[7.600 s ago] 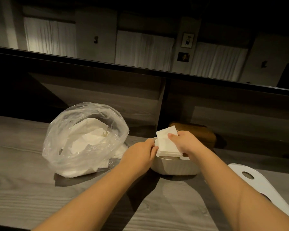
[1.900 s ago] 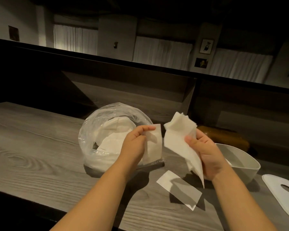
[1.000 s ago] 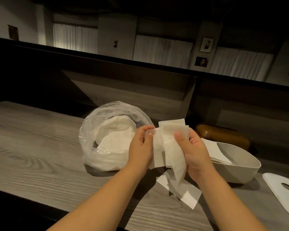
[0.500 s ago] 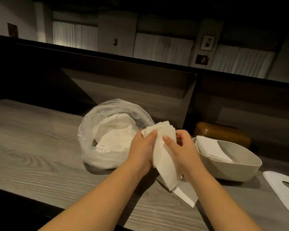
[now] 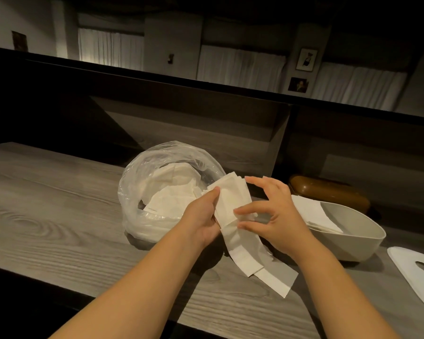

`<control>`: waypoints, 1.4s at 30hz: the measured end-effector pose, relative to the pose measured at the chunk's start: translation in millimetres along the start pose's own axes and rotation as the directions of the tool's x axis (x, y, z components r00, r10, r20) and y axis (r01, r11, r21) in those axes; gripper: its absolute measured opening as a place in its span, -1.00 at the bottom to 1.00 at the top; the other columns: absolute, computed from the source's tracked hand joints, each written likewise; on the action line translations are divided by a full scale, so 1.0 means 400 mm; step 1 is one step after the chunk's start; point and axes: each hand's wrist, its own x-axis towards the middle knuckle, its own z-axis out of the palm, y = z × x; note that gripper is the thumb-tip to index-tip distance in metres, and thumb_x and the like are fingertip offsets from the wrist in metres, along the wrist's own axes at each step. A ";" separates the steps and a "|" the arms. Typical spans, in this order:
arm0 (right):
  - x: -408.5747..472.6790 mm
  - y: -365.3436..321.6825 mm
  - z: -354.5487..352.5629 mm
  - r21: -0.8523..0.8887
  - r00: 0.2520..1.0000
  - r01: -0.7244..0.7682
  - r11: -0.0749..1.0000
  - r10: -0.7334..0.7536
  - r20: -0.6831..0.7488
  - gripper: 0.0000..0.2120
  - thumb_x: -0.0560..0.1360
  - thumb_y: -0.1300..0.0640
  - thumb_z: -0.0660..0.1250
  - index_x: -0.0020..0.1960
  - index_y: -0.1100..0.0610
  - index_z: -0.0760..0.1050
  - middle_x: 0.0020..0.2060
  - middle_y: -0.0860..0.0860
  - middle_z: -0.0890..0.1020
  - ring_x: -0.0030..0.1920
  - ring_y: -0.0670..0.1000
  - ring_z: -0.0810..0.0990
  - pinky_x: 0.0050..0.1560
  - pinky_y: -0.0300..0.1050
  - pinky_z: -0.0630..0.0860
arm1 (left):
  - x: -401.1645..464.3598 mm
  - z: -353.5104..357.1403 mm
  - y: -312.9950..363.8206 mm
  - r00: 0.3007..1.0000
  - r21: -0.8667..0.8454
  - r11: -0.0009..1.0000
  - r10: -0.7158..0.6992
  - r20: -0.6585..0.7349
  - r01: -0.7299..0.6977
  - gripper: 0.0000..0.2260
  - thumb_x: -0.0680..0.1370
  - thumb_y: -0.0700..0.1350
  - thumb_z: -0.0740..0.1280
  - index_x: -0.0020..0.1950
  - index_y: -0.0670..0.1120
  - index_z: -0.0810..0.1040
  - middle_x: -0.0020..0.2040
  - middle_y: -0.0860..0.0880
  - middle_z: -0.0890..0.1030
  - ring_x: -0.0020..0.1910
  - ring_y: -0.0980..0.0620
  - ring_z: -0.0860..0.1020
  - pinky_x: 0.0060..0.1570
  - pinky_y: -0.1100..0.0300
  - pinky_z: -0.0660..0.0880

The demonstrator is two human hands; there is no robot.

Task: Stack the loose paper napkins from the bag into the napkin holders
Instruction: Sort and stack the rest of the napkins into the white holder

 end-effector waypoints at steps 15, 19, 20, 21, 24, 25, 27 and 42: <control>-0.001 -0.022 -0.040 0.338 0.977 -0.150 0.929 0.191 -0.091 -0.87 0.55 0.16 0.37 -0.13 -0.04 0.49 -0.16 -0.16 0.57 -0.08 -0.15 0.54 -0.12 -0.32 0.47 | -0.012 0.000 -0.005 0.968 0.580 0.775 0.201 0.150 -0.251 -0.74 0.62 0.10 0.28 0.29 0.10 0.44 0.13 -0.04 0.61 0.08 -0.10 0.60 0.05 -0.10 0.60; 0.007 -0.029 -0.019 0.257 0.959 -0.244 0.935 0.272 -0.079 -0.80 0.55 0.13 0.36 -0.17 -0.11 0.44 -0.19 -0.20 0.54 -0.14 -0.13 0.52 -0.22 -0.40 0.37 | -0.019 0.009 -0.011 0.976 0.641 0.737 0.129 0.178 -0.214 -0.77 0.61 0.11 0.30 0.22 0.09 0.46 0.09 -0.06 0.64 0.05 -0.07 0.65 0.09 -0.07 0.61; 0.008 -0.028 -0.015 0.248 0.953 -0.262 0.933 0.290 -0.088 -0.80 0.55 0.13 0.37 -0.17 -0.11 0.44 -0.20 -0.21 0.54 -0.15 -0.13 0.52 -0.23 -0.39 0.37 | -0.017 0.009 -0.008 0.985 0.607 0.777 0.097 0.144 -0.166 -0.76 0.59 0.13 0.31 0.20 0.07 0.46 0.06 -0.08 0.64 0.02 -0.08 0.66 0.07 -0.04 0.62; 0.008 -0.027 -0.011 0.242 0.948 -0.273 0.931 0.303 -0.096 -0.80 0.55 0.13 0.37 -0.18 -0.12 0.45 -0.20 -0.21 0.54 -0.15 -0.13 0.52 -0.22 -0.38 0.37 | -0.018 0.005 -0.003 0.992 0.571 0.814 0.048 0.114 -0.105 -0.71 0.57 0.19 0.31 0.19 0.06 0.46 0.05 -0.10 0.65 0.01 -0.08 0.66 0.06 -0.02 0.62; 0.011 -0.025 -0.006 0.196 0.942 -0.275 0.941 0.305 -0.142 -0.82 0.56 0.12 0.35 -0.14 -0.11 0.44 -0.18 -0.20 0.52 -0.14 -0.13 0.51 -0.21 -0.36 0.38 | -0.014 -0.002 -0.006 0.985 0.621 0.771 0.044 0.168 -0.140 -0.62 0.54 0.21 0.34 0.26 0.04 0.44 0.09 -0.07 0.64 0.01 -0.06 0.66 -0.05 0.06 0.64; 0.011 -0.022 -0.010 0.190 0.938 -0.281 0.941 0.311 -0.151 -0.85 0.58 0.12 0.32 -0.12 -0.09 0.43 -0.17 -0.17 0.52 -0.14 -0.13 0.50 -0.21 -0.36 0.38 | -0.011 -0.004 -0.009 0.974 0.647 0.731 0.133 0.182 -0.220 -0.62 0.55 0.12 0.37 0.30 0.03 0.42 0.10 -0.05 0.62 0.01 -0.03 0.65 -0.12 0.10 0.64; 0.006 -0.022 -0.024 0.160 0.936 -0.337 0.928 0.348 -0.045 -0.91 0.62 0.11 0.24 -0.05 -0.04 0.43 -0.15 -0.09 0.53 -0.14 -0.10 0.51 -0.22 -0.32 0.41 | -0.003 -0.010 0.000 0.927 0.608 0.709 0.346 0.142 -0.358 -0.65 0.57 0.00 0.38 0.30 0.05 0.39 0.10 0.00 0.57 0.00 0.01 0.60 -0.22 0.15 0.59; -0.033 -0.028 -0.099 0.428 0.787 -0.512 0.745 0.208 0.581 -0.89 0.38 0.06 0.51 -0.22 -0.03 0.58 -0.13 -0.05 0.65 -0.03 0.00 0.64 -0.06 -0.10 0.58 | -0.004 -0.008 0.002 0.830 0.416 0.733 0.546 0.113 -0.539 -0.84 0.62 0.01 0.31 0.18 0.16 0.44 0.11 0.05 0.58 0.03 0.04 0.59 -0.09 0.10 0.63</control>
